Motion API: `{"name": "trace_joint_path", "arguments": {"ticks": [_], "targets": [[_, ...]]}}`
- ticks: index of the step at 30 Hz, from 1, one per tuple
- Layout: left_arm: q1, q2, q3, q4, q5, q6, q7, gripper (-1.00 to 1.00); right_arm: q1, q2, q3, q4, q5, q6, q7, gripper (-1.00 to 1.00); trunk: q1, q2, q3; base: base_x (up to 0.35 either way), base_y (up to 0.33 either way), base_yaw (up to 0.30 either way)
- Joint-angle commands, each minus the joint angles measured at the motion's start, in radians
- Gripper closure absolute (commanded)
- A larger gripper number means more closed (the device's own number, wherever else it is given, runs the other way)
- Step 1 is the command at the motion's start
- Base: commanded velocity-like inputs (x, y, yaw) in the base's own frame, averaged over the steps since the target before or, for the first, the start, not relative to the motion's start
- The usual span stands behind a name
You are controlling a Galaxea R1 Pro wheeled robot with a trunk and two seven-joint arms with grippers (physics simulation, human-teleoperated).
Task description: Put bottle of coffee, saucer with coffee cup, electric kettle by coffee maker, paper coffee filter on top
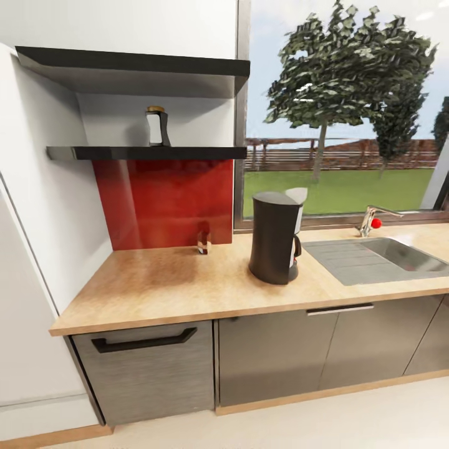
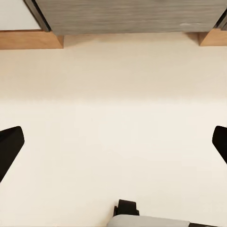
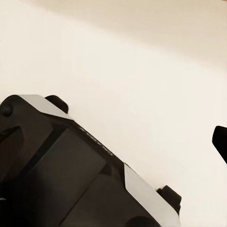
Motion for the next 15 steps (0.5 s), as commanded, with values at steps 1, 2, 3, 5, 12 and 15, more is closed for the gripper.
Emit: {"name": "trace_joint_path", "arguments": {"ticks": [1, 2, 3, 5, 12, 15], "targets": [[0.000, 0.000, 0.002, -0.001, -0.005, -0.002, -0.001, -1.00, -0.001, -0.001, 0.008, 0.000, -0.009, -0.003, 0.001, -1.00, 0.000, -0.001, -0.001, -0.006, 0.006, 0.000], [0.000, -0.001, -0.002, -0.027, 0.001, -0.001, -0.001, -1.00, -0.001, -0.004, 0.005, 0.001, -0.010, -0.004, 0.001, -1.00, 0.000, -0.001, -0.001, 0.000, 0.000, 0.000], [0.000, -0.001, -0.004, -0.048, 0.003, -0.001, -0.002, -1.00, -0.001, -0.004, 0.006, 0.003, -0.010, -0.005, 0.000, -1.00, 0.000, -0.001, -0.001, 0.000, 0.000, 0.000], [0.000, -0.007, -0.014, -0.250, 0.006, 0.039, -0.025, -1.00, -0.001, -0.005, 0.007, 0.044, -0.010, -0.006, -0.001, -1.00, 0.000, -0.001, -0.001, 0.000, 0.000, 0.000], [0.000, -0.035, -0.082, -0.498, 0.006, 0.298, -0.117, -1.00, -0.001, -0.005, 0.007, 0.057, -0.009, -0.006, -0.001, -1.00, 0.000, -0.001, -0.001, 0.000, 0.000, 0.000], [0.000, -0.051, -0.158, -0.698, 0.006, 0.512, -0.213, -1.00, -0.001, -0.005, 0.008, 0.062, -0.009, -0.006, -0.001, -1.00, 0.000, -0.001, -0.001, 0.000, 0.000, 0.000]]}}
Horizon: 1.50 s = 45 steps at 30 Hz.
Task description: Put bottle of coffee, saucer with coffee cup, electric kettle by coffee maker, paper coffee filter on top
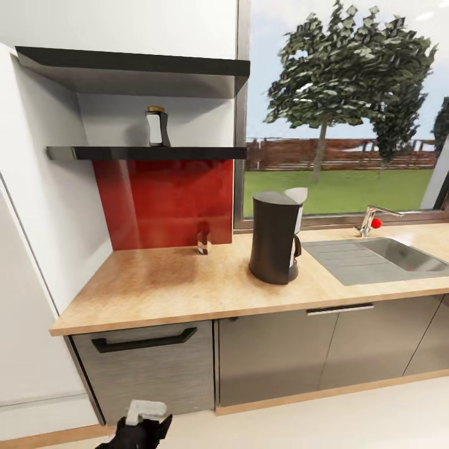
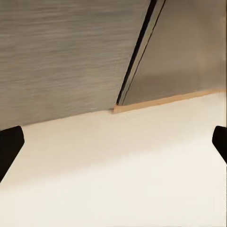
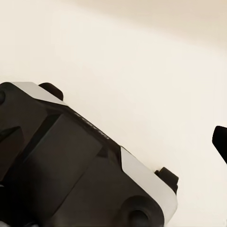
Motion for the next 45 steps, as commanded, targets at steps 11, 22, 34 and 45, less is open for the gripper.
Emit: {"name": "trace_joint_path", "arguments": {"ticks": [11, 22, 34, 45], "targets": [[-0.031, -0.108, -0.060, -0.247, -0.001, 0.273, -0.391, -1.00, -0.001, -0.001, 0.008, 0.004, -0.009, -0.005, 0.002, -1.00, 0.000, -0.001, -0.001, 0.000, 0.000, 0.000], [-0.508, -0.145, -0.063, -0.261, 0.046, 0.561, -0.614, -1.00, -0.001, 0.000, 0.009, 0.003, -0.008, -0.004, -0.069, -1.00, 0.000, -0.001, -0.001, 0.000, 0.000, 0.000], [-1.106, -0.145, -0.061, -0.225, 0.150, 0.607, -0.625, -1.00, -0.001, 0.001, 0.010, 0.002, -0.008, -0.004, -0.111, -1.00, 0.000, -0.001, -0.001, 0.000, 0.000, 0.000], [-1.460, -0.145, -0.060, -0.018, 0.044, 0.605, -0.315, -1.00, -0.001, 0.001, 0.010, 0.002, -0.008, -0.005, -0.113, -1.00, 0.000, -0.001, -0.001, 0.000, 0.000, 0.000]]}}
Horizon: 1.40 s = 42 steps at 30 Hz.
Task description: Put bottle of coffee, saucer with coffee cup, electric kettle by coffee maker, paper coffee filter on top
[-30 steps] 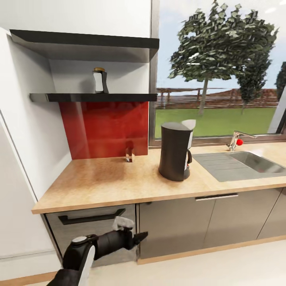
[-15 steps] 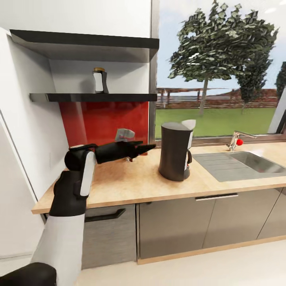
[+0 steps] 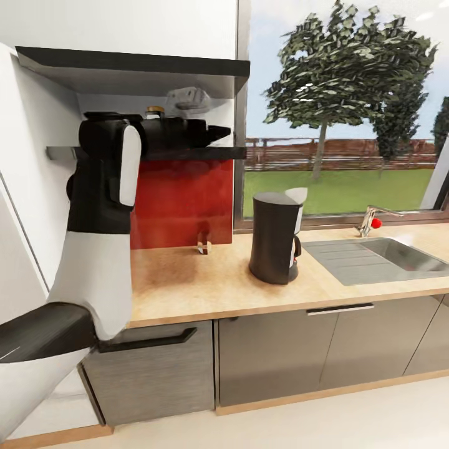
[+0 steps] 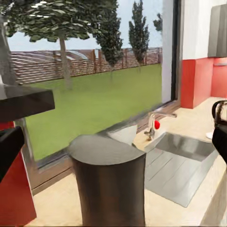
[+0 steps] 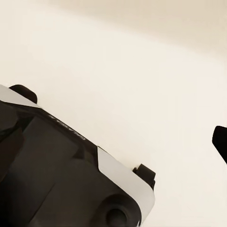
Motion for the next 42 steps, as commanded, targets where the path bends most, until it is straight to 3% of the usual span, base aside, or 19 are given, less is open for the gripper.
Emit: {"name": "trace_joint_path", "arguments": {"ticks": [1, 3, 4, 8, 9, 13, 24, 29, 32, 38, 42], "targets": [[-0.014, 0.000, 0.000, 0.013, -0.006, 0.006, 0.033, -1.00, -0.001, -0.001, 0.008, 0.000, -0.010, -0.003, 0.002, -1.00, 0.000, -0.001, -0.002, 0.000, 0.000, 0.000], [-0.046, 0.000, -0.002, 0.053, -0.056, 0.005, 0.218, -1.00, -0.001, -0.001, 0.008, 0.000, -0.010, -0.003, 0.001, -1.00, 0.000, -0.001, -0.002, 0.000, 0.000, 0.000], [-0.056, 0.000, -0.024, 0.076, -0.079, 0.002, 0.383, -1.00, -0.001, -0.001, 0.009, 0.001, -0.010, -0.003, -0.002, -1.00, 0.000, -0.001, -0.002, 0.000, 0.000, 0.000], [-0.059, 0.000, -0.099, 0.110, -0.087, 0.000, 0.563, -1.00, -0.001, -0.001, 0.009, 0.000, -0.010, -0.003, -0.004, -1.00, 0.000, -0.001, -0.002, 0.000, 0.000, 0.000], [-0.060, 0.000, -0.137, 0.120, -0.088, 0.000, 0.655, -1.00, -0.001, -0.001, 0.009, 0.000, -0.010, -0.003, -0.004, -1.00, 0.000, -0.001, -0.002, 0.000, 0.000, 0.000], [-0.061, 0.000, -0.212, 0.153, -0.086, -0.001, 0.841, -1.00, -0.001, -0.001, 0.009, 0.001, -0.010, -0.003, -0.004, -1.00, 0.000, -0.001, -0.002, 0.000, 0.000, 0.000], [-0.061, 0.002, -0.224, 0.140, -0.086, -0.001, 0.897, -1.00, -0.001, -0.001, 0.010, 0.001, -0.010, -0.003, -0.004, -1.00, 0.000, -0.001, -0.002, 0.118, 0.055, 0.000], [-0.074, 0.019, -0.151, 0.145, -0.086, -0.001, 0.899, -1.00, -0.001, -0.001, 0.010, 0.002, -0.009, -0.003, -0.005, -1.00, 0.000, -0.001, -0.002, 0.046, 0.020, 0.000], [-0.100, 0.027, -0.125, 0.161, -0.085, -0.001, 0.899, -1.00, -0.001, -0.001, 0.010, 0.002, -0.008, -0.003, -0.006, -1.00, 0.000, -0.001, -0.002, 0.013, 0.006, 0.000], [-0.165, 0.032, -0.074, 0.240, -0.085, -0.004, 0.900, -1.00, -0.001, -0.001, 0.010, 0.002, -0.008, -0.003, -0.006, -1.00, 0.000, -0.001, -0.002, 0.003, 0.001, 0.000], [-0.233, 0.035, -0.020, 0.353, -0.085, -0.026, 0.901, -1.00, -0.001, -0.001, 0.010, 0.006, -0.008, -0.003, -0.006, -1.00, 0.000, -0.001, -0.002, 0.000, 0.000, 0.000]]}}
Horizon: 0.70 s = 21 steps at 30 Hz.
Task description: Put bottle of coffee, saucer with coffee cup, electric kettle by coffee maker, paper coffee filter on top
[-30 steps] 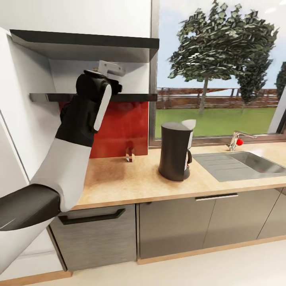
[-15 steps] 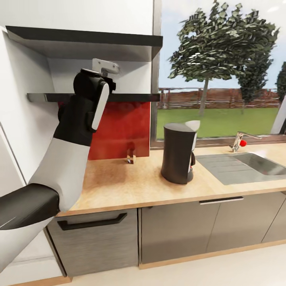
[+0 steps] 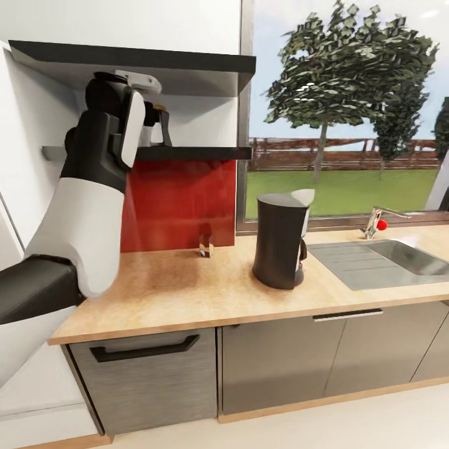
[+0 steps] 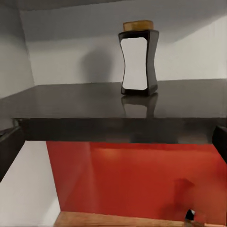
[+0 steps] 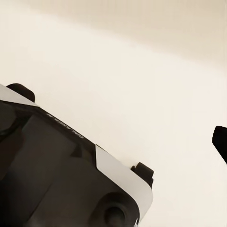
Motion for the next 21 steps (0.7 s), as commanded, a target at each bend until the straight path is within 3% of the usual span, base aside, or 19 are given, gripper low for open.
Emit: {"name": "trace_joint_path", "arguments": {"ticks": [1, 4, 16, 19, 20, 21], "targets": [[-0.003, 0.001, 0.004, 0.004, -0.006, 0.000, -0.002, -1.00, -0.001, -0.001, 0.008, 0.000, -0.010, -0.003, 0.002, -1.00, 0.000, -0.001, -0.002, 0.000, 0.000, 0.000], [-0.010, 0.004, 0.032, 0.006, -0.003, -0.019, -0.003, -1.00, -0.001, -0.001, 0.008, 0.012, -0.010, -0.003, 0.003, -1.00, 0.000, -0.001, -0.002, 0.000, 0.000, 0.000], [-0.011, 0.004, 0.039, -0.005, -0.002, -0.020, -0.003, -1.00, 0.000, 0.005, 0.011, 0.176, 0.005, -0.095, 0.006, -1.00, 0.000, -0.001, -0.002, 0.134, 0.000, 0.000], [-0.011, 0.003, 0.040, -0.013, -0.002, -0.020, -0.003, -1.00, 0.001, 0.011, 0.011, 0.198, 0.060, -0.102, 0.006, -1.00, 0.000, -0.001, -0.002, 0.237, 0.000, 0.000], [-0.011, 0.002, 0.041, -0.017, -0.002, -0.020, -0.003, -1.00, 0.005, 0.017, 0.011, 0.207, 0.122, -0.105, 0.005, -1.00, 0.000, -0.001, -0.002, 0.294, 0.000, 0.000], [-0.011, 0.002, 0.041, -0.018, -0.002, -0.020, -0.003, -1.00, 0.006, 0.018, 0.011, 0.209, 0.142, -0.105, 0.005, -1.00, 0.000, -0.001, -0.002, 0.294, 0.000, 0.000]]}}
